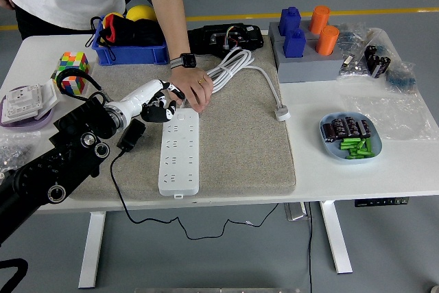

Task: Pull the plug out,throw it away,press the button

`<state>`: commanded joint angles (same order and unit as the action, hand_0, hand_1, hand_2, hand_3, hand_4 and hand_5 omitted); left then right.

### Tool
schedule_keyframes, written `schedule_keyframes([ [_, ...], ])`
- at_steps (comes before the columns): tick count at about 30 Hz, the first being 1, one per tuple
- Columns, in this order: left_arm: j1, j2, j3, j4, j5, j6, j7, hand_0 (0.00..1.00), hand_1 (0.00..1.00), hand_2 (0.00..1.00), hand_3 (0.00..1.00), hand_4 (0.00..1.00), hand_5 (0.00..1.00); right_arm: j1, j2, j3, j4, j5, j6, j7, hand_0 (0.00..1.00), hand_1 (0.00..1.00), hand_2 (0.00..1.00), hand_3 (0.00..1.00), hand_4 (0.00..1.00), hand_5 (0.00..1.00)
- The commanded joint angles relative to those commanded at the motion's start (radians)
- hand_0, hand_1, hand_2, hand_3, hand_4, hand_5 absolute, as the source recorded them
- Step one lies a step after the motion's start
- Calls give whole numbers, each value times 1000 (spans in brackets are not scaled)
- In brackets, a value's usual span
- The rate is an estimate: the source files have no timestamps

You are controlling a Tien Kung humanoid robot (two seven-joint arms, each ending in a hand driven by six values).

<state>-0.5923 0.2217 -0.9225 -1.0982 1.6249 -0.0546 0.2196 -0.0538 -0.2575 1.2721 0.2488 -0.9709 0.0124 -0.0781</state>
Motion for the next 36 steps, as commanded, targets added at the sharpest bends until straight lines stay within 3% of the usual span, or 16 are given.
schedule_keyframes([
  [1, 9, 3, -16, -12, 12, 12, -15, 66, 77, 151, 675, 375, 2, 0, 0, 0, 0, -1, 0, 0, 725, 678, 658, 644, 743, 605],
  [6, 58, 18, -106, -50, 34, 50, -76, 66, 77, 151, 675, 375, 2, -1, 0, 3, -1, -2, 0, 0, 725, 678, 658, 644, 743, 605],
  [7, 74, 22, -133, -60, 35, 50, -81, 211, 224, 313, 664, 544, 2, -2, 1, 5, -1, -3, 0, 0, 725, 678, 658, 644, 743, 604],
  [12, 120, 38, -203, -81, 46, 40, -102, 211, 224, 313, 664, 544, 2, -3, 2, 10, -1, -3, 0, 0, 725, 678, 658, 644, 743, 604],
  [13, 128, 39, -214, -81, 47, 36, -107, 667, 648, 593, 715, 723, 55, -3, 2, 11, -1, -4, 0, 0, 725, 678, 657, 644, 743, 604],
  [18, 186, 37, -296, -83, 51, 37, -138, 667, 648, 593, 715, 723, 55, 1, 4, 14, 0, -6, 0, 0, 725, 678, 657, 644, 743, 604],
  [19, 196, 36, -311, -83, 51, 37, -143, 812, 791, 724, 774, 801, 223, 1, 4, 15, 0, -6, 0, 0, 726, 678, 658, 645, 744, 605],
  [24, 242, 32, -389, -84, 47, 41, -158, 812, 791, 724, 774, 801, 223, 0, 5, 16, -1, -6, 0, 0, 726, 678, 658, 645, 744, 605],
  [25, 250, 31, -403, -85, 44, 44, -162, 871, 878, 811, 820, 843, 361, 0, 5, 17, -2, -7, 0, 0, 725, 678, 658, 645, 744, 605],
  [29, 273, 28, -447, -89, 29, 58, -187, 871, 878, 811, 820, 843, 361, 1, 4, 17, -1, -7, 0, 0, 725, 678, 658, 645, 744, 605],
  [36, 289, 27, -472, -77, 36, 55, -182, 856, 830, 773, 814, 826, 349, 4, 5, 19, -1, -7, 0, 0, 725, 678, 657, 644, 743, 605],
])
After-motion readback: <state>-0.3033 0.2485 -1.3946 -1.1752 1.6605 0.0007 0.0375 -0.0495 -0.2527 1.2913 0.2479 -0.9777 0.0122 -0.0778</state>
